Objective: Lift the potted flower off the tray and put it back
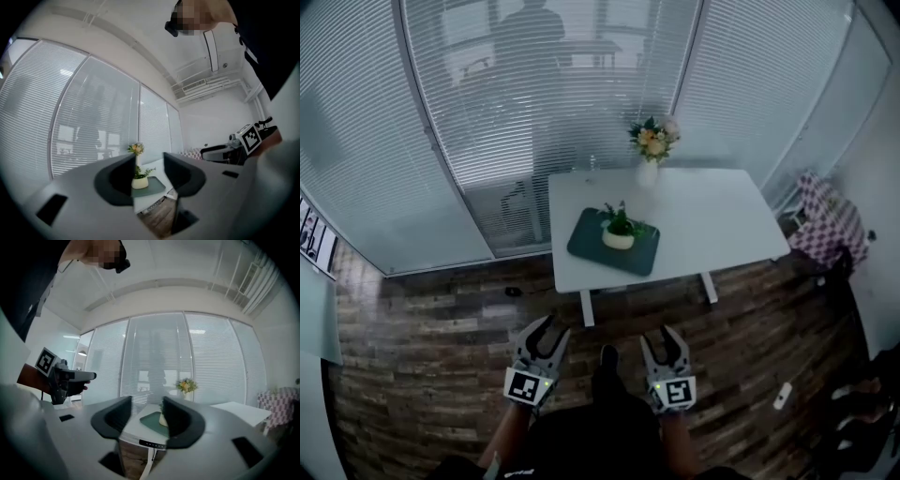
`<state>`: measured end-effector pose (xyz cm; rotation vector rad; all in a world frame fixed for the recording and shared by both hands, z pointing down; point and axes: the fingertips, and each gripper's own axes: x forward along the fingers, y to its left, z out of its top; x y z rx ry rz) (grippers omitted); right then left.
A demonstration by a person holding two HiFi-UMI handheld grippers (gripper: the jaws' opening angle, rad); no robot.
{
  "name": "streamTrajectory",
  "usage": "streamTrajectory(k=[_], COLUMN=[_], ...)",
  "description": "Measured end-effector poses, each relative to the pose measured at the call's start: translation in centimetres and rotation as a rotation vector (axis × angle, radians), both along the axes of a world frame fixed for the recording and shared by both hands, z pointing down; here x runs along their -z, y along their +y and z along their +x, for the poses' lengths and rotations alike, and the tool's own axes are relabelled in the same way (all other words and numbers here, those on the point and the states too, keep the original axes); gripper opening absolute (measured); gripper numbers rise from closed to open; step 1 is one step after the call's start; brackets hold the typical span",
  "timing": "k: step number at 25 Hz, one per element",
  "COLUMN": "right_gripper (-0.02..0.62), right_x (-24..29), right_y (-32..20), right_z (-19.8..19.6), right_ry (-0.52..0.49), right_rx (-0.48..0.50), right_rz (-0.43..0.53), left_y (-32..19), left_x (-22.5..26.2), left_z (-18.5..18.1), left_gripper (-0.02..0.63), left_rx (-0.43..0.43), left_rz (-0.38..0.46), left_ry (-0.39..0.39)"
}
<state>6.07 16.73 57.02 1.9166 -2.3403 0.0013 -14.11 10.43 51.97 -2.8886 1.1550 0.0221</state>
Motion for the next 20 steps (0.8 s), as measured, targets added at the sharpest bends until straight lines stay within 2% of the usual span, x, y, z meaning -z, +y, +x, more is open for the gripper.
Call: streamTrajectory(k=[1, 2, 3, 7, 20], right_gripper=[0.275, 0.323, 0.341, 0.368, 0.373], right_x=[0.1, 0.3, 0.6, 1.1, -0.4], right_y=[-0.9, -1.9, -2.8, -6.2, -12.8], right_z=[0.3, 0.5, 0.8, 2.1, 5.9], right_ry=[0.001, 0.001, -0.003, -0.02, -0.044], right_rx=[0.014, 0.021, 0.021, 0.009, 0.027], right_rz=[0.006, 0.011, 0.018, 0.038, -0.045], left_y=[-0.9, -1.8, -2.6, -5.9, -12.8], left_x=[-0.1, 0.0, 0.1, 0.1, -0.7], left_z=[0.4, 0.8, 1.0, 1.9, 5.4], left_gripper=[0.241, 0.268, 0.279, 0.287, 0.287], left_rx=[0.003, 0.012, 0.022, 0.041, 0.047], left_rz=[-0.006, -0.011, -0.012, -0.022, -0.072], left_ry=[-0.005, -0.007, -0.005, -0.006, -0.03])
